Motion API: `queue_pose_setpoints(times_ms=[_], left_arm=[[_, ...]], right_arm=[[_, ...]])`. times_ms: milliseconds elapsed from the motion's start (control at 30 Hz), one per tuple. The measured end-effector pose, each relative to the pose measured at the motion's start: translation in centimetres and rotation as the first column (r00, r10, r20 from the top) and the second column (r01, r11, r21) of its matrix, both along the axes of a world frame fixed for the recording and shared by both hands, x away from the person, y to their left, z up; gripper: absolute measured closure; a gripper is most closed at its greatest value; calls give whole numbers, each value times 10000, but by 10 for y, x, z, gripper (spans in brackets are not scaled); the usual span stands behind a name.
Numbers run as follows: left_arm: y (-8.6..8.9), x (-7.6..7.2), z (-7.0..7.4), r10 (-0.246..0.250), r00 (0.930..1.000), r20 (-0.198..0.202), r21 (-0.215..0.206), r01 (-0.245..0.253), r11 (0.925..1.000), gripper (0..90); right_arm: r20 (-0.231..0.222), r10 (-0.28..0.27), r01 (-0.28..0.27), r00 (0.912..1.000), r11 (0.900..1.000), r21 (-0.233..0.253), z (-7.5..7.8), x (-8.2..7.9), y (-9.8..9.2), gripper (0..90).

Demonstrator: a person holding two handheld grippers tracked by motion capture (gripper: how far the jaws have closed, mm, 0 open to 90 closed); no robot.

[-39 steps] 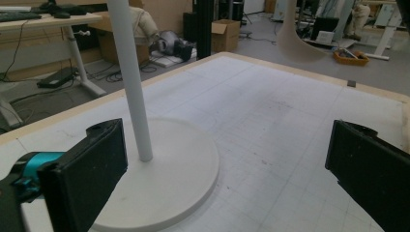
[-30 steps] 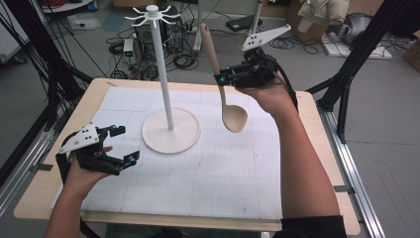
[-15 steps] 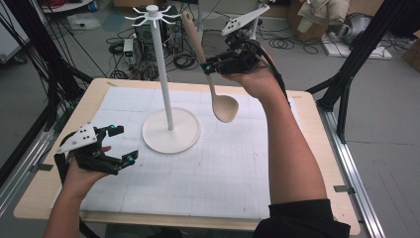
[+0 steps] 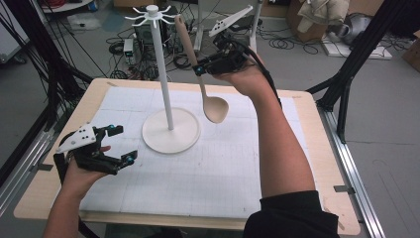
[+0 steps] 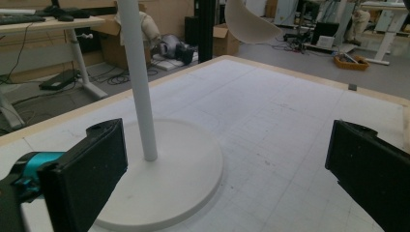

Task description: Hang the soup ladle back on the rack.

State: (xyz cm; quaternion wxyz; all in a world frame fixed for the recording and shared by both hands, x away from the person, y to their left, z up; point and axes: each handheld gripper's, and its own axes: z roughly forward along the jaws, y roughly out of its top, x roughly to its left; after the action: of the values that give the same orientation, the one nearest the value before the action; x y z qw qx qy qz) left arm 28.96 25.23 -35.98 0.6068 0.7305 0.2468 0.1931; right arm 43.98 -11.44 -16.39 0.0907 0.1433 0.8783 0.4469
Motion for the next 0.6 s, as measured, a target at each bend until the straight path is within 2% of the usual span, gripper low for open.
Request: queue_pose_setpoints(times_ms=[500,600], left_arm=[[5,0,-3,64,10000,-26,-37,-64,10000,18],[6,0,-4,66,10000,-57,-20,-66,10000,18]], right_arm=[[-185,114,-120,9998,9994,-318,-4,11,18,771],[-163,-104,97,9998,9990,-426,-7,13,22,766]])
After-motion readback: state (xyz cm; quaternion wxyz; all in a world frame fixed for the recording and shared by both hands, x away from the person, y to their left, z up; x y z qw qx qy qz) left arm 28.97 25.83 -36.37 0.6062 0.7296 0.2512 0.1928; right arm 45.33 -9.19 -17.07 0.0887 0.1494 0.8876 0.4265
